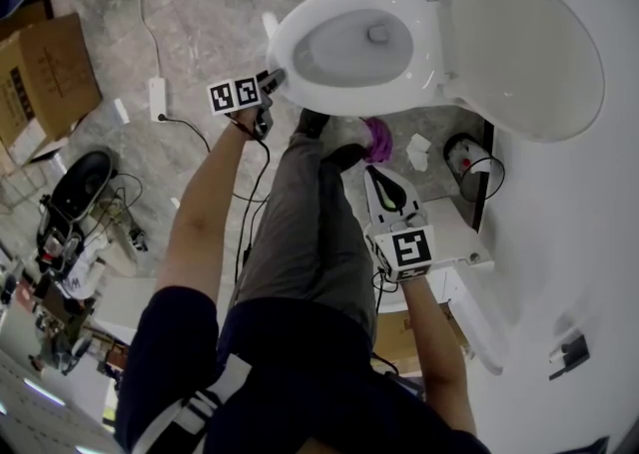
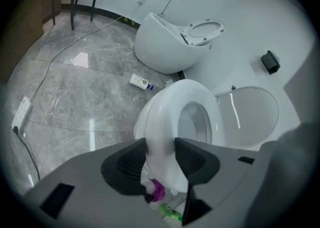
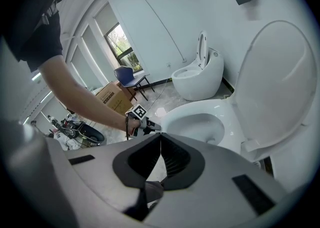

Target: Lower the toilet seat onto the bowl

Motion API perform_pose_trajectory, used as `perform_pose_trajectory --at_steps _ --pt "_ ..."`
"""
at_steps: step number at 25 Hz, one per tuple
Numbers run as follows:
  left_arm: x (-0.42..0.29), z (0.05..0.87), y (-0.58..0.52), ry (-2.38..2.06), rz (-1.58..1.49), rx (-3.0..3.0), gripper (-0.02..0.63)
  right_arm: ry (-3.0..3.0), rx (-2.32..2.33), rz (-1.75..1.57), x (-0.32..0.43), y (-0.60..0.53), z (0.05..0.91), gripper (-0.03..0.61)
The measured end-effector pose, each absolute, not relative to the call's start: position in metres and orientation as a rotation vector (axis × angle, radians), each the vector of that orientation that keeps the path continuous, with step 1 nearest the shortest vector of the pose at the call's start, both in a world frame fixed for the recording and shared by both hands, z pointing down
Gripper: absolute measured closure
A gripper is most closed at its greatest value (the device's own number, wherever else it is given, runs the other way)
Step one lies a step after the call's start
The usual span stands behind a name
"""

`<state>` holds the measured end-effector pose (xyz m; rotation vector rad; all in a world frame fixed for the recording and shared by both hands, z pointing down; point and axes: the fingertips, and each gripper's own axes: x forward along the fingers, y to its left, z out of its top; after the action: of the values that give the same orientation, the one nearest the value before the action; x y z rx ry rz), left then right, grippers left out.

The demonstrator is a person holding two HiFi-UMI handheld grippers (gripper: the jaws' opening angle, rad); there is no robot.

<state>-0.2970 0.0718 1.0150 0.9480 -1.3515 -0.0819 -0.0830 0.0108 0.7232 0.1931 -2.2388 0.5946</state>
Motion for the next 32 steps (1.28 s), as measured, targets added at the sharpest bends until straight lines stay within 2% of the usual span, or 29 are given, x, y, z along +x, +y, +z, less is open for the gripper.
perform_pose_trajectory --at_steps 20,32 --pt "-0.302 0.991 0.080 -1.414 -0.025 1.001 0.419 -2.259 0.182 0.610 -0.083 0.021 0.713 0.558" --pt "-0.315 0.944 0.081 -1.506 -0.008 1.074 0.469 -2.286 0.208 0.599 -0.083 0.019 0.697 0.558"
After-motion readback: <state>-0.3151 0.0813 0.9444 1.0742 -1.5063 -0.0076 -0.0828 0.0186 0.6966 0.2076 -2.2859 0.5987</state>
